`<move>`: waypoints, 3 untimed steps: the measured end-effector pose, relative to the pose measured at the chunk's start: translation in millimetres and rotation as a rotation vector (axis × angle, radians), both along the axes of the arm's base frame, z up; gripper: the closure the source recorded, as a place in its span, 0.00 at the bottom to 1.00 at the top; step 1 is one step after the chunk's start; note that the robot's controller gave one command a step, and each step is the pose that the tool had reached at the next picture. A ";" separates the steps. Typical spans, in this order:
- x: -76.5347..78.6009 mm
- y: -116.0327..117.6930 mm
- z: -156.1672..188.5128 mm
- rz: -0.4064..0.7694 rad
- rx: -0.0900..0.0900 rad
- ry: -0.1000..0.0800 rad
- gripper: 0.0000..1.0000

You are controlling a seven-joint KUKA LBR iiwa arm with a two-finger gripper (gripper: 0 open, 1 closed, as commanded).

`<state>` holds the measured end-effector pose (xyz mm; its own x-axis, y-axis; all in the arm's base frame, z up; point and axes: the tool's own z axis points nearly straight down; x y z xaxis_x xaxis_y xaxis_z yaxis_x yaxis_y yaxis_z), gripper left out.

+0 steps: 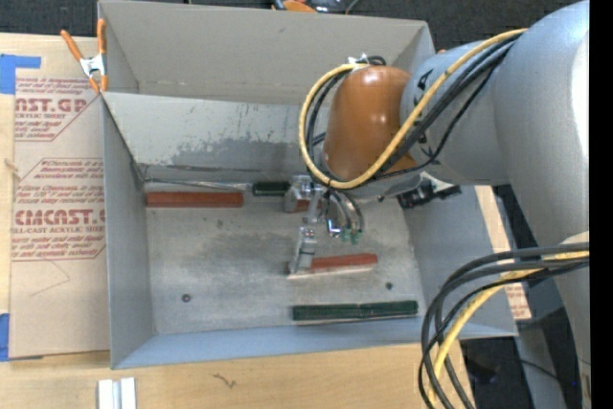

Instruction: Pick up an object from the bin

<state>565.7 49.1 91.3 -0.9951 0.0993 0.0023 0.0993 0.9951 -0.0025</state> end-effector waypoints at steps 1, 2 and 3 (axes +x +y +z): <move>-37.1 -75.3 -13.8 -0.243 0.000 0.000 0.00; -36.2 -72.8 -13.0 -0.239 0.003 -0.002 1.00; -33.8 -16.8 169.4 -0.218 0.005 -0.013 1.00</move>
Offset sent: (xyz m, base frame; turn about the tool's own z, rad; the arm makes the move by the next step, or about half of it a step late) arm -0.0359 -0.0731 -0.0125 0.2390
